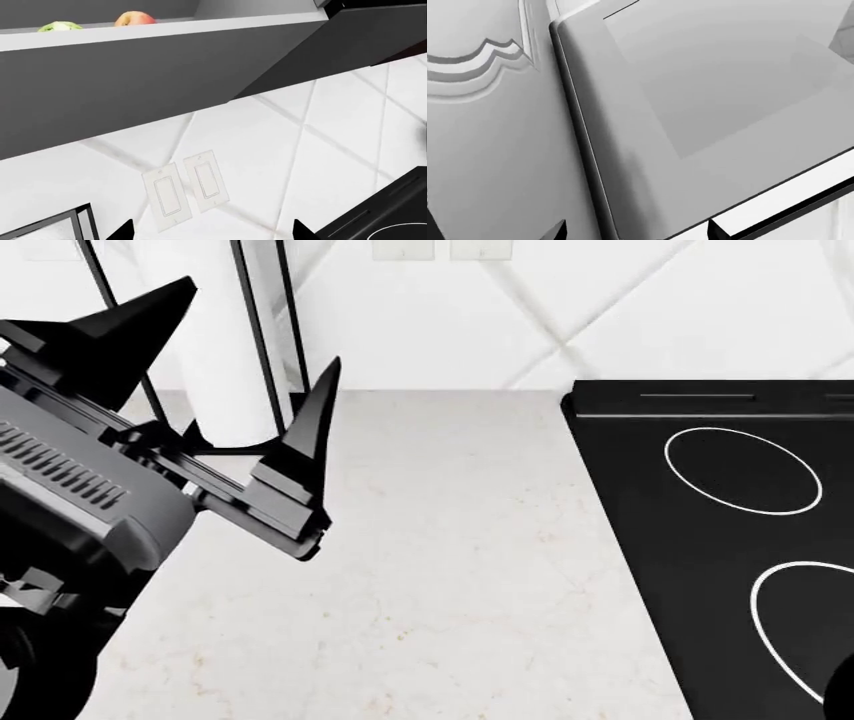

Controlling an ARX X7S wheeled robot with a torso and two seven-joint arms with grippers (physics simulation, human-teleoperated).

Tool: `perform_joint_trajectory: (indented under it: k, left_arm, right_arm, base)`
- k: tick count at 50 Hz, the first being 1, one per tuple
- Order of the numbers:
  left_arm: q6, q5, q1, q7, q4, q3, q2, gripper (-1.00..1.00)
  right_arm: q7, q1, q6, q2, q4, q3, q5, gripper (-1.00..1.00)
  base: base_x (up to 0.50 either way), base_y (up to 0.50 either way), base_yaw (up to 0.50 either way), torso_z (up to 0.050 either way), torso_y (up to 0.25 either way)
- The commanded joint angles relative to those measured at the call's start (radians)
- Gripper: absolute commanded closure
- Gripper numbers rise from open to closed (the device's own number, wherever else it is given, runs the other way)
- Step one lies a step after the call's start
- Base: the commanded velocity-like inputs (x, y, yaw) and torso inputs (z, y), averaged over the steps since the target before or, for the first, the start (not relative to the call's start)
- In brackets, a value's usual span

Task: Pick the brussel sprout, peach from the counter and place them in the cabinet. Then close the cabinet.

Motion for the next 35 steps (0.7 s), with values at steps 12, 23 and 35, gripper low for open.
perform_joint_trajectory:
  k: [12,23,35]
  left_arm:
    - [-0.005,0.011,-0.002,0.002,-0.001,0.013,0.012,-1.00]
    - [-0.005,0.016,0.002,0.004,-0.002,0.020,0.016,-1.00]
    - [0.000,0.021,0.006,0.007,-0.005,0.022,0.019,-1.00]
  right_arm:
    - [0.013,0.106,-0.029,-0.054,0.044,-0.027,0.056,-1.00]
    - [-0.005,0.157,-0.021,-0.090,0.072,-0.099,0.053,-1.00]
    - [-0.014,0.248,-0.002,-0.125,0.111,-0.191,0.031,-1.00]
  base:
    - [0.00,0.00,0.00,0.000,0.000]
    - [0.00,0.00,0.00,0.003,0.000]
    - [0.01,0.00,0.01,0.008,0.000]
